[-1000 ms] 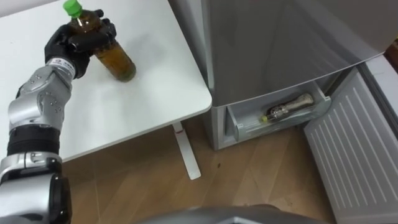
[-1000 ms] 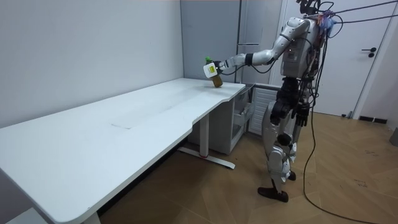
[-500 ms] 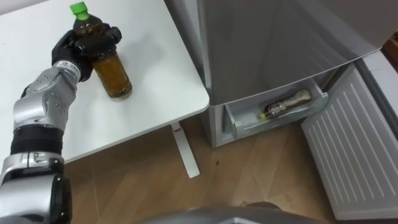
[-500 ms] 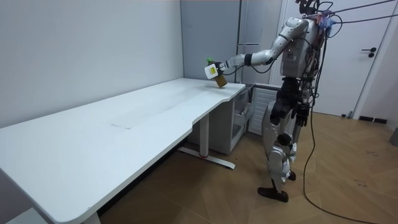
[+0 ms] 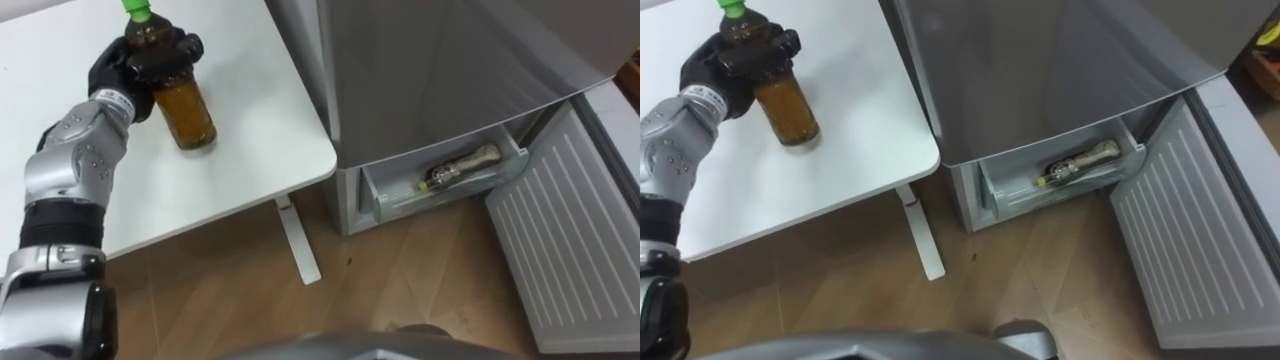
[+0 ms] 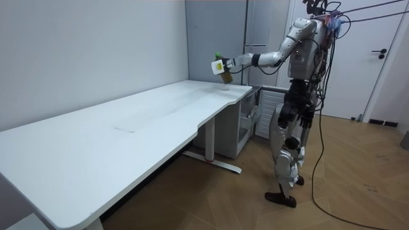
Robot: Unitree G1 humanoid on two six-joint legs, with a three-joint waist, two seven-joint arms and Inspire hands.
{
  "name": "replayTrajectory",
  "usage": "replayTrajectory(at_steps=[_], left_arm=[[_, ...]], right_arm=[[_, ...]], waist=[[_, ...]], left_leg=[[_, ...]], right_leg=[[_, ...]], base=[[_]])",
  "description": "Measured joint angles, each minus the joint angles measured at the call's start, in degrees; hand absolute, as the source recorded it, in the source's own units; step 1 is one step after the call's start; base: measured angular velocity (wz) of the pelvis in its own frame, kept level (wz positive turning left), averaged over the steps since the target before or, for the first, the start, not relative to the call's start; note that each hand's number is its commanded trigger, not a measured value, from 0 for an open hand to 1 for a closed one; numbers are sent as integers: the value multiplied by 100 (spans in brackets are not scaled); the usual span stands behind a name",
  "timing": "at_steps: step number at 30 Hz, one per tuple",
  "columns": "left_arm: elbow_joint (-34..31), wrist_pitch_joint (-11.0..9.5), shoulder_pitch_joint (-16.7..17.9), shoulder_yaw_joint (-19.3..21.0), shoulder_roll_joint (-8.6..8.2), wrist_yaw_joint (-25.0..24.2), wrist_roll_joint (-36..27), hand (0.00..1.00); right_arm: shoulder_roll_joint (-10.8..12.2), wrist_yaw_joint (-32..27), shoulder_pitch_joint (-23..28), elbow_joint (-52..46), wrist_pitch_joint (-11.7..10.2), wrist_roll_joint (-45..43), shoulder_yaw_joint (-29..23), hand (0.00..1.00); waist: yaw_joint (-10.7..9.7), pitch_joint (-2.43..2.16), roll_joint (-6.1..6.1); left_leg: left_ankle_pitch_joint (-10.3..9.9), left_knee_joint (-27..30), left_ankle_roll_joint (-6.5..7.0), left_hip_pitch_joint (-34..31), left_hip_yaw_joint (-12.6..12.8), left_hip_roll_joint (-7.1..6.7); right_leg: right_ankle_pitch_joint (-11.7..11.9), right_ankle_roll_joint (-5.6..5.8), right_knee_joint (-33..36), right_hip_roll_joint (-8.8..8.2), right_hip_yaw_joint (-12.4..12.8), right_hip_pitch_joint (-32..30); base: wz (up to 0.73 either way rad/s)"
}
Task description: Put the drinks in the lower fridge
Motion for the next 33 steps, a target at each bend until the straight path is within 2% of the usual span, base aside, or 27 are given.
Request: replayTrajectory(at_steps=[2,4,6,11,14,15,17,19,21,22,23,25,27,28,30,33], left_arm=[[-603,-2,143,-32,-2,0,3,100],[-1314,-7,436,-50,-11,-67,-16,100],[-1691,-8,648,-51,-43,-161,-27,100],[-2014,-6,992,-103,-114,-242,-16,100],[-2391,-4,1341,-103,-125,-240,-218,100],[-2635,-1,1493,-103,-153,-239,-240,100],[-2998,0,1643,-101,-280,-257,-257,100],[-3409,-1,1809,-90,-496,-259,-514,100],[-3691,-6,1996,-91,-558,-279,-747,100],[-3836,-6,2128,-100,-586,-297,-874,100],[-3891,-7,2192,-100,-610,-312,-924,100],[-3963,-6,2267,-121,-790,-429,-952,100],[-3963,-7,2277,-147,-866,-480,-952,100],[-3963,-7,2302,-167,-900,-506,-971,100],[-3964,-7,2354,-201,-932,-513,-1166,100],[-3970,-9,2497,-221,-984,-515,-1607,100]], right_arm=[[1,-14,-89,45,-40,6,63,0],[2,-60,-101,72,-52,6,122,0],[2,-119,-97,73,-49,-1,150,0],[-1,-167,-129,83,-42,24,221,0],[-13,-163,-129,76,-39,156,337,0],[-19,-155,-127,78,-37,151,363,0],[-30,-115,-137,131,-38,136,376,0],[-27,-131,-165,257,-37,102,385,0],[-1,-169,-180,282,-37,91,410,0],[20,-200,-174,277,-41,91,484,0],[24,-226,-172,274,-40,97,544,0],[27,-280,-182,256,-40,97,730,0],[54,-317,-191,256,-42,99,829,0],[62,-325,-189,255,-39,78,869,0],[57,-325,-212,254,-38,75,946,0],[52,-288,-252,255,-36,23,1069,0]], waist=[[-7,2,-13],[-4,5,-18],[8,6,-21],[109,5,-16],[119,6,-18],[122,6,-20],[228,7,-23],[334,8,-42],[370,8,-83],[379,11,-116],[414,-8,-126],[549,-6,-153],[609,-8,-197],[699,-7,-218],[762,-32,-244],[869,-43,-264]], left_leg=[[0,2,0,-18,-47,-5],[1,1,-1,-15,-107,-7],[3,0,-4,-17,-139,-13],[14,20,-22,-39,-269,-8],[14,38,-22,-31,-333,-14],[14,45,-23,-36,-412,-17],[14,81,-23,-63,-418,-16],[19,116,-27,-126,-498,-17],[29,142,-38,-145,-567,-17],[34,163,-40,-150,-615,-20],[34,175,-41,-168,-619,-20],[43,265,-37,-289,-700,-29],[52,344,-32,-382,-783,-39],[53,363,-31,-395,-810,-46],[71,375,-18,-444,-857,-69],[83,365,-10,-457,-903,-99]], right_leg=[[1,-1,-9,-7,-73,11],[1,-1,-34,-10,-160,55],[1,-1,-106,-13,-232,107],[1,-1,-113,-12,-378,133],[1,-1,-123,-18,-490,197],[1,-1,-128,-22,-572,211],[1,-1,-126,-23,-601,210],[0,0,-126,-24,-700,217],[0,0,-133,-20,-765,253],[0,0,-172,-21,-881,309],[-1,0,-192,-20,-885,309],[-3,-4,-210,-33,-1027,297],[-15,-27,-225,-36,-1101,293],[-23,-41,-234,-38,-1128,290],[-27,-48,-285,-44,-1161,292],[-27,-46,-279,-65,-1192,300]], base=[[13],[14],[15],[12],[16],[19],[11],[15],[23],[20],[16],[17],[24],[17],[14],[11]])
